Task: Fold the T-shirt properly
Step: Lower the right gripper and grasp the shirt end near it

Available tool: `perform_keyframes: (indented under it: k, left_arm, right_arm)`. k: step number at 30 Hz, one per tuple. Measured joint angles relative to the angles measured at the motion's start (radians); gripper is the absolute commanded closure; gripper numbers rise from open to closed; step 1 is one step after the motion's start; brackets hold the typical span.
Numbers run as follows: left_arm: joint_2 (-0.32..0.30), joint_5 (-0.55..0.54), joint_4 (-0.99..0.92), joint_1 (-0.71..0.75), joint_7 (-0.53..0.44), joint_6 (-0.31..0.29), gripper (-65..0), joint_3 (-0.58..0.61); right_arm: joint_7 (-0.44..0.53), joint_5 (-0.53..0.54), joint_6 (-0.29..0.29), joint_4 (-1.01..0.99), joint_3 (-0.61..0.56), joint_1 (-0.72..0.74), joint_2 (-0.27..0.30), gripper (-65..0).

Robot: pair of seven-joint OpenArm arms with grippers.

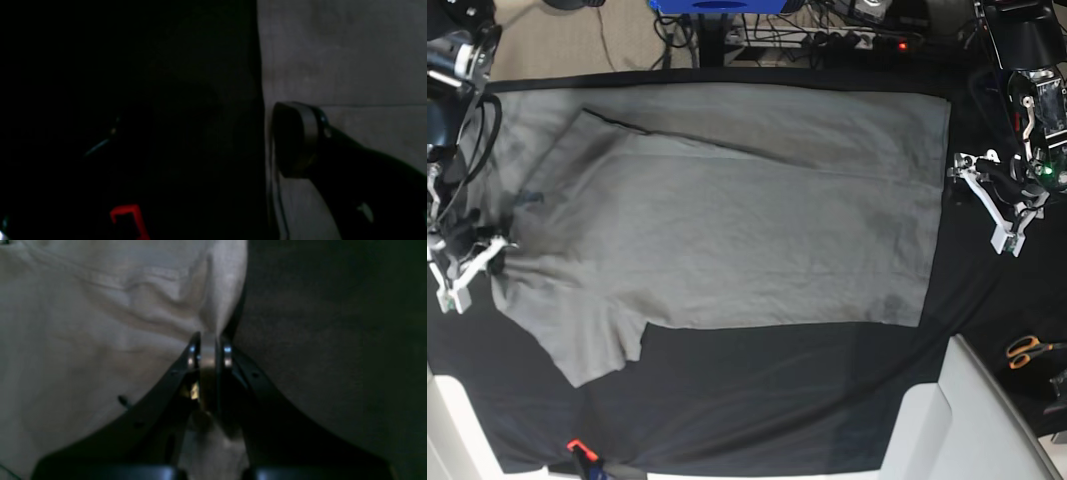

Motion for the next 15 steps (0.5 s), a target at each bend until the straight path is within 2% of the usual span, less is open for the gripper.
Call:
perform_keyframes:
  k: [7, 15]
  left_arm:
    - [0.000, 0.000, -0.001, -0.001, 0.000, 0.000, -53.2, -0.001]
    - [-0.001, 0.001, -0.001, 0.001, 0.001, 0.000, -53.2, -0.001]
  right_arm:
    - [-0.203, 0.000, 0.002, 0.234, 0.000, -0.114, -0.065, -0.8]
    - [-0.298, 0.003, 0.004, 0.450, 0.000, -0.246, -0.116, -0.8]
